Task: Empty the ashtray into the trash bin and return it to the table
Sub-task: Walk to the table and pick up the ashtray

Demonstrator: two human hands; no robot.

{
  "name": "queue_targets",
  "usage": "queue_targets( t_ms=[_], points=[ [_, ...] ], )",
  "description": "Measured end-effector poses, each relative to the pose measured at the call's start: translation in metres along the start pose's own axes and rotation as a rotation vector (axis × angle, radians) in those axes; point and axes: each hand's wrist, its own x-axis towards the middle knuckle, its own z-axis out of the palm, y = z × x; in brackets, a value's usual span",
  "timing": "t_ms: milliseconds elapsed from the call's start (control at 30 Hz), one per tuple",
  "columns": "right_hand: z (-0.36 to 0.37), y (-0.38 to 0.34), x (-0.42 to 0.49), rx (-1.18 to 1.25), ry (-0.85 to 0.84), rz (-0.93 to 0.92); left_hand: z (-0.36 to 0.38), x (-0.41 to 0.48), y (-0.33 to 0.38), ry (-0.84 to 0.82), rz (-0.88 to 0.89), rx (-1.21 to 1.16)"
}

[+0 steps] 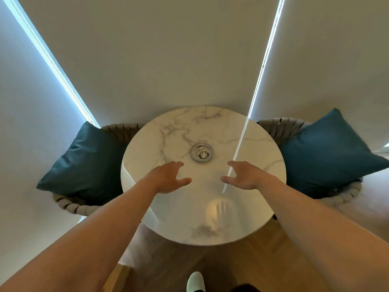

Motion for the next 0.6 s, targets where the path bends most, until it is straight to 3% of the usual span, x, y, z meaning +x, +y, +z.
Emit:
queue_targets(
  t_ms=[367,600],
  points=[
    [0.013,0.029,0.102,0.011,-0.111,0.051,0.015,0.094,-0.036,-0.068,-0.026,0.035],
    [0.015,0.063,0.177,-0.053,-0.086,0.012,0.034,0.164,-0.045,-0.086,-0.075,0.085]
  ],
)
